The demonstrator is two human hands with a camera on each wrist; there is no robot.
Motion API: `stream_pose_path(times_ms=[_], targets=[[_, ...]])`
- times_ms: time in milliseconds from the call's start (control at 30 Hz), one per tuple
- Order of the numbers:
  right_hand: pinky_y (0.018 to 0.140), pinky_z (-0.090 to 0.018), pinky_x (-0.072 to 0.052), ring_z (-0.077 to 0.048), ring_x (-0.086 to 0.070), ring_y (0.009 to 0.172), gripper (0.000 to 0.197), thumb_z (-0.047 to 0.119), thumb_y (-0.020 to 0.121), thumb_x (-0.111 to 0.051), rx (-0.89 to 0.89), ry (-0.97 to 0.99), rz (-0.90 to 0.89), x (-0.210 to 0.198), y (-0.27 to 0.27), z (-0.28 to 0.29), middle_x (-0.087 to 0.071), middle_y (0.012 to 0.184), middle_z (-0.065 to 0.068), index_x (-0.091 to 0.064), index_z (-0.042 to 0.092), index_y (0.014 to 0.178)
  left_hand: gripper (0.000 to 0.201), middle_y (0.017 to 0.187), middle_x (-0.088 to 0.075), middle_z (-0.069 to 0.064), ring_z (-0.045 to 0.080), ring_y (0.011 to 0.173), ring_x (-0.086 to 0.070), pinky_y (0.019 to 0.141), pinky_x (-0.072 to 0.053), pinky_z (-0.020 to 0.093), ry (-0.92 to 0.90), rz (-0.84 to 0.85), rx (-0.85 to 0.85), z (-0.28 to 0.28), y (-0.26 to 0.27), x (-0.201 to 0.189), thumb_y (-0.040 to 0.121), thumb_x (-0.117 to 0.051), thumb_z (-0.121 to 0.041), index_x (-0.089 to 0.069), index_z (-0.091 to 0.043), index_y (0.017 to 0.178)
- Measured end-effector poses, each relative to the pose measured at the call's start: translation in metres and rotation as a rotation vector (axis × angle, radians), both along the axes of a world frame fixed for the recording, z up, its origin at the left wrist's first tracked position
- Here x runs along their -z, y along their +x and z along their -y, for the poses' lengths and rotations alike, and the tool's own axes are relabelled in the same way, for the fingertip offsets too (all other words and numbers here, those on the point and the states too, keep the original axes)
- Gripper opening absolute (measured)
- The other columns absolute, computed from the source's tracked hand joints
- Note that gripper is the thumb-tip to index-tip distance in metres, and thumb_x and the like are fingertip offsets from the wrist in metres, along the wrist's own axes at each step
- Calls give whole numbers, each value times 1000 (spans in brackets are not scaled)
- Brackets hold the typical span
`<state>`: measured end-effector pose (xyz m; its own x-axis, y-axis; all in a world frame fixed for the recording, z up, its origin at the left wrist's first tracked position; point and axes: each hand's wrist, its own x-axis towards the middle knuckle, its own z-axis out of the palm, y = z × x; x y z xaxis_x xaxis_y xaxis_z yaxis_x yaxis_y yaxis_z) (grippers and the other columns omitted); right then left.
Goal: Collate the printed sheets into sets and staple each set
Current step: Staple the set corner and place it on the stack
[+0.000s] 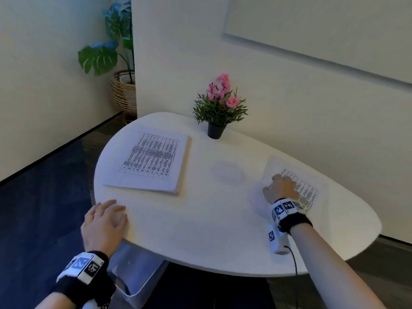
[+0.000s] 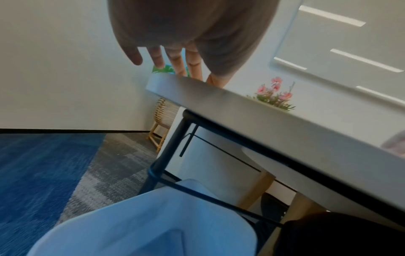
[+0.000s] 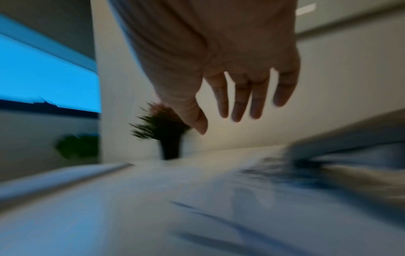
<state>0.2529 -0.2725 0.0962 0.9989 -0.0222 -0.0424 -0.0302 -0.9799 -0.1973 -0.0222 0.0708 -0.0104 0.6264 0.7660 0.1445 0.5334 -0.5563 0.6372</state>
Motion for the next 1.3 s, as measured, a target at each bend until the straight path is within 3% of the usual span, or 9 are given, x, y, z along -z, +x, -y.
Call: stream_pose_path(times_ms=[100, 200, 267, 433, 733, 933, 1033, 1167, 1300], targets=[[98, -48, -37, -36, -38, 122, 52, 39, 85, -64, 217, -39, -70, 14, -1, 52, -40, 131, -21, -47, 5, 121, 18, 120, -61, -9, 25, 115, -47, 96, -39, 45, 34, -5, 120, 19, 8, -4, 80, -71, -17, -71, -31, 91], [71, -33, -51, -28, -56, 83, 35, 34, 85, -64, 210, 84, -136, 30, 0, 83, -59, 99, -20, -53, 3, 95, 17, 119, -62, -8, 26, 109, -52, 90, -42, 44, 34, -29, 288, 38, 16, -2, 81, -70, -17, -71, -31, 91], [49, -24, -37, -21, -50, 58, 27, 25, 90, -59, 174, 173, -137, 34, -3, 89, -53, 69, -11, -49, 2, 81, 18, 120, -60, -8, 26, 110, -51, 91, -40, 44, 53, -48, 329, 48, 19, -1, 84, -67, -17, -71, -31, 95], [45, -24, -28, -16, -41, 51, 23, 21, 94, -51, 92, 297, -164, 28, -25, 58, -43, 61, -4, -48, 0, 84, 20, 128, -50, -11, 24, 118, -43, 100, -32, 44, 86, -111, 324, 58, 19, -2, 89, -58, -25, -60, -34, 106], [55, -26, -37, -21, -49, 60, 29, 23, 80, -69, -143, 400, -310, 16, -31, -25, -50, 67, -6, -46, 13, 66, 20, 131, -46, -10, 26, 119, -42, 104, -30, 45, 137, -129, 353, 61, 14, -2, 93, -53, -27, -55, -34, 111], [99, -36, -42, -34, -42, 130, 63, 34, 89, -60, 191, 207, -260, 6, -12, 52, -41, 142, -16, -39, 1, 139, 34, 128, -48, -10, 25, 118, -44, 103, -32, 45, 156, -131, 356, 63, 14, -1, 84, -35, -42, -56, -34, 109], [102, -42, -41, -35, -41, 127, 78, 52, 78, -65, 399, 17, -220, 15, -14, 106, -44, 137, -18, -43, 6, 137, 37, 128, -48, -9, 26, 118, -44, 102, -32, 46, 174, -132, 354, 64, 13, 1, 83, -32, -43, -56, -33, 109], [104, -43, -40, -33, -44, 127, 83, 40, 67, -81, 413, 297, -309, 23, -8, 136, -44, 140, -15, -48, 6, 134, 43, 128, -49, -9, 25, 118, -44, 103, -32, 46, 186, -135, 350, 64, 14, 3, 82, -26, -48, -56, -33, 109], [94, -38, -40, -30, -48, 120, 57, 48, 75, -73, 370, 64, -324, 17, -14, 126, -49, 136, -9, -52, 27, 123, 44, 128, -49, -9, 25, 119, -44, 104, -32, 46, 192, -136, 345, 65, 13, 3, 82, -25, -49, -56, -34, 110]])
